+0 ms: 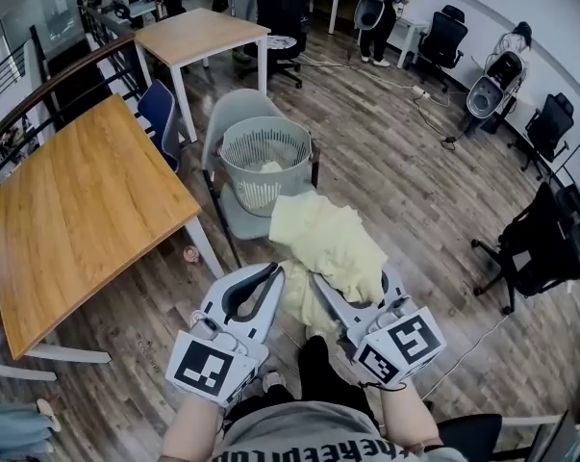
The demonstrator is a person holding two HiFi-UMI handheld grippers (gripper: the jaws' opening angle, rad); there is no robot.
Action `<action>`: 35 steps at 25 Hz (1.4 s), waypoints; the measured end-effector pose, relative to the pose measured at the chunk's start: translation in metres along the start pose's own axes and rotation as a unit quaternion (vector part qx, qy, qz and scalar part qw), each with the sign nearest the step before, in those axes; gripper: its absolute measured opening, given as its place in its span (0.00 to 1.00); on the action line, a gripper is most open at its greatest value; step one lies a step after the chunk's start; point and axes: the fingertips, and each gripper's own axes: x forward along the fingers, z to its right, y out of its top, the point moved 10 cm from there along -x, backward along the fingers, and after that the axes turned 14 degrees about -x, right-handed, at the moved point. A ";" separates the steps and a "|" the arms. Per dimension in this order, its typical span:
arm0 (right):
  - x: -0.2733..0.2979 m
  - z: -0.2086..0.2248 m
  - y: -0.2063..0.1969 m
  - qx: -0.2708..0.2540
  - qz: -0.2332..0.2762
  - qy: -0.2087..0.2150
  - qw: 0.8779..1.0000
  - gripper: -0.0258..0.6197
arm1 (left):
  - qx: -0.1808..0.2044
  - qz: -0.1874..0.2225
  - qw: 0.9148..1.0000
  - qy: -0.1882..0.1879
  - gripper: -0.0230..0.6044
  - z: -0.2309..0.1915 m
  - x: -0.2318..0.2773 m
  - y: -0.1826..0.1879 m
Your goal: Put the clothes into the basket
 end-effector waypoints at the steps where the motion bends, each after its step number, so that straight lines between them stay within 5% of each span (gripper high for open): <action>1: 0.005 0.006 -0.001 0.000 0.001 0.003 1.000 0.44 | 0.002 0.002 1.000 0.003 0.09 -0.003 0.006 0.001; 17: 0.088 0.129 0.003 0.005 0.022 0.074 0.997 0.44 | -0.003 0.023 0.998 0.065 0.06 -0.041 0.122 0.028; 35: 0.135 0.233 -0.025 0.011 0.033 0.124 0.992 0.44 | -0.004 0.031 0.992 0.120 0.06 -0.048 0.218 0.019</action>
